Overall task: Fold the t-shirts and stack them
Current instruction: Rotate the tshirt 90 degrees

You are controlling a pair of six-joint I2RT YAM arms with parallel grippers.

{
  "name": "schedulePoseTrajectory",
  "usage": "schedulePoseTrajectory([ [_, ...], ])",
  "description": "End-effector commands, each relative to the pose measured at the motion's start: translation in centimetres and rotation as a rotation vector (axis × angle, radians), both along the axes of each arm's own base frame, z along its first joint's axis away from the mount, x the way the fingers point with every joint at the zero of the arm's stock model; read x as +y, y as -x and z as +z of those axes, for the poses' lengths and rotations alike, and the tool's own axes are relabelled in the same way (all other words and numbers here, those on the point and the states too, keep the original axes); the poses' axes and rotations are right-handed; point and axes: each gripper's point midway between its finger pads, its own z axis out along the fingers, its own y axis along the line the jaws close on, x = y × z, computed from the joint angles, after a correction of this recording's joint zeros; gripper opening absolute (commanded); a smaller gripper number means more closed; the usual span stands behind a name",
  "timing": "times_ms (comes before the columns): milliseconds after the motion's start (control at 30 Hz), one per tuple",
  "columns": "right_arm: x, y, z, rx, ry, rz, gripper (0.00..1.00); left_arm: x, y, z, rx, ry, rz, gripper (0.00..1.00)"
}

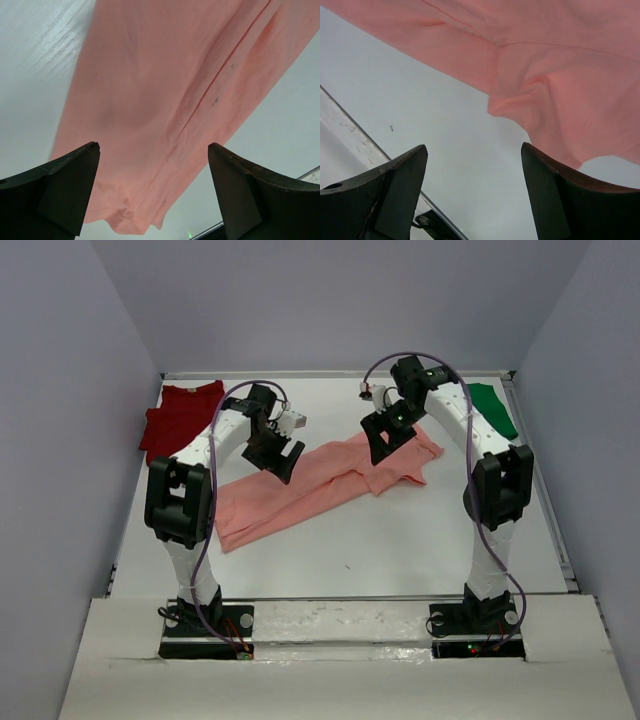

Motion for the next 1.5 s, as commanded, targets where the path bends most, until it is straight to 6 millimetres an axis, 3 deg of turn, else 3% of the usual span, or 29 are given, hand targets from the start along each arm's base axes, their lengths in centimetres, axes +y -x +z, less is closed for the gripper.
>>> schedulePoseTrajectory([
  [0, -2.9, -2.1, -4.4, -0.026, 0.156, -0.086, 0.81, -0.4, 0.4, 2.6, -0.042, 0.033, -0.004, 0.99],
  [200, -3.8, -3.2, -9.1, 0.0, 0.238, -0.102, 0.8, -0.1, 0.7, 2.5, -0.047, 0.023, -0.004, 0.99],
  [367, -4.2, -3.9, -10.4, 0.012, 0.258, -0.117, 0.8, 0.1, 1.1, 2.0, -0.037, 0.013, -0.002, 0.99],
  [467, -4.2, -3.0, -11.0, 0.042, 0.254, -0.108, 0.8, 0.2, 1.1, 2.0, -0.042, 0.01, -0.002, 0.99],
  [800, -4.1, 3.0, -13.3, 0.218, 0.197, -0.071, 0.8, 0.1, 1.2, 1.7, -0.029, 0.016, -0.007, 0.99],
  [967, -4.5, 3.7, -14.2, 0.244, 0.216, -0.068, 0.8, 0.2, 1.3, 1.5, -0.023, 0.01, -0.007, 0.99],
  [1133, -5.2, 2.2, -14.9, 0.218, 0.276, -0.089, 0.81, 0.0, 1.6, 1.4, -0.016, 0.016, -0.009, 0.99],
  [1467, -2.9, -4.4, -12.0, 0.01, 0.189, -0.14, 0.83, 0.8, 1.8, 1.4, -0.038, -0.008, -0.007, 0.99],
])
